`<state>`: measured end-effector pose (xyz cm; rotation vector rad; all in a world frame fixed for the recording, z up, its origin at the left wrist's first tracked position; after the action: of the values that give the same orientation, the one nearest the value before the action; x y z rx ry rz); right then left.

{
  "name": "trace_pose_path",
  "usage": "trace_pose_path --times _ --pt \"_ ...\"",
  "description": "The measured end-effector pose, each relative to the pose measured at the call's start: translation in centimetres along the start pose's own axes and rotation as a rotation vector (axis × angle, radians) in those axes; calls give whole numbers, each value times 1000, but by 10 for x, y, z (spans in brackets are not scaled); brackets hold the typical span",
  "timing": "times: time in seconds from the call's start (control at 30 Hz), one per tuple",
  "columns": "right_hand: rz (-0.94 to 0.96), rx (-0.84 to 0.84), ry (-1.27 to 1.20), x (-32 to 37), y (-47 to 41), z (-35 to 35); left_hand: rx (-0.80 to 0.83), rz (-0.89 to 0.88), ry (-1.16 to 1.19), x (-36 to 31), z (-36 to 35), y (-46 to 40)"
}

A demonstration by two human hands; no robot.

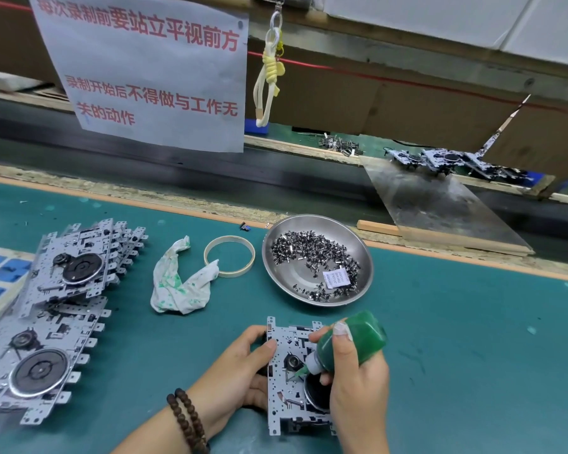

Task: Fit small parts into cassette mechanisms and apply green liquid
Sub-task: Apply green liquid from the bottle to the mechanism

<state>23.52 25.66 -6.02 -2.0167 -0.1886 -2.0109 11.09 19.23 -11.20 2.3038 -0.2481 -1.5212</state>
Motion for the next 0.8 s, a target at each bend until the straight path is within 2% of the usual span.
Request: trace_pose_path --times 0.8 --pt "73 -42 43 8 3 2 1 8 -3 -1 -1 1"
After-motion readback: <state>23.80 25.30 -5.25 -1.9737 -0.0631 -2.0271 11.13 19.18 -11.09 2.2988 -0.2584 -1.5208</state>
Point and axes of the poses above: each hand's wrist, its own y-axis away from the middle knuckle, its own z-axis out of the back of the hand, x = y × z, the point moved 7 cm from there along -y, towards the middle knuckle, and after that the axes turned 6 degrees about x, right-handed, at the moved point
